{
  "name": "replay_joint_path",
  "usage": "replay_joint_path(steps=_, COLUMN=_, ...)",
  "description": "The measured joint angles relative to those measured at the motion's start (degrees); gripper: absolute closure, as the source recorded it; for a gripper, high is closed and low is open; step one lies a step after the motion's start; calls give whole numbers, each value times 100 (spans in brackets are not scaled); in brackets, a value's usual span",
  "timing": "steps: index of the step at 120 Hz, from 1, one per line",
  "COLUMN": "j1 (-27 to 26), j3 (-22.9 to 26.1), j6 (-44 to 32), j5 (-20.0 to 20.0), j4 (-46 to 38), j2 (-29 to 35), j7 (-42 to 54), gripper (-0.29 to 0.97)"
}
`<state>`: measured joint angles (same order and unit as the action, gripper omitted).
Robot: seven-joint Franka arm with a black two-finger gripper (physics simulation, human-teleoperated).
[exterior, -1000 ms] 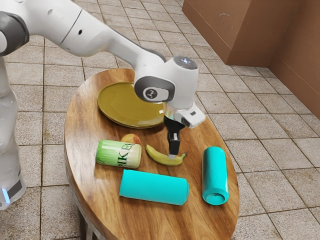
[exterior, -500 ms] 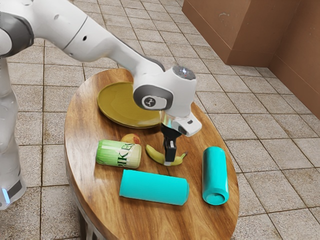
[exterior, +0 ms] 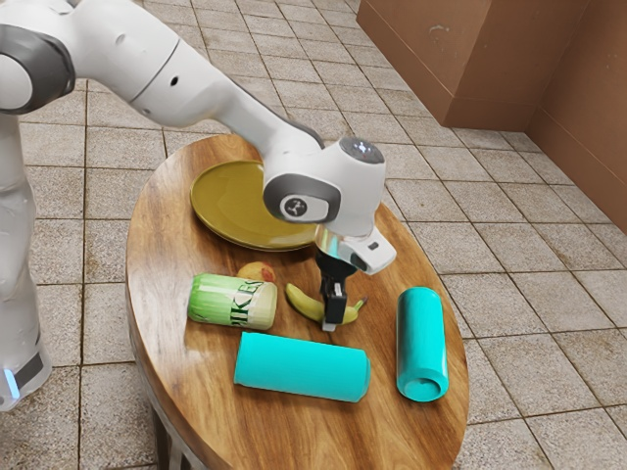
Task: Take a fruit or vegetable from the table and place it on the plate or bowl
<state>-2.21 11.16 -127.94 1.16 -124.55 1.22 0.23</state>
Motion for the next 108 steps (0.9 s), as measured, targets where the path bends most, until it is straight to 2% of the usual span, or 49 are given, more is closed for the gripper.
replay_joint_path(steps=26, j1=-2, j3=0, j6=-31, j5=12, j4=-1, j2=-36, j7=-5, gripper=4)
replay_joint_path(steps=50, j1=-3, j3=0, j6=-43, j5=61, j4=-1, j2=-47, j7=-14, gripper=35)
replay_joint_path(steps=64, j1=101, j3=33, j6=-52, j5=58, j4=0, j2=-57, j7=-23, gripper=40)
replay_joint_path(steps=75, j1=186, j3=41, j6=-52, j5=61, j4=0, j2=-47, j7=-28, gripper=50)
replay_joint_path(steps=108, j1=226, j3=134, j6=36, j5=48, j4=74, j2=138, j7=-58, gripper=55)
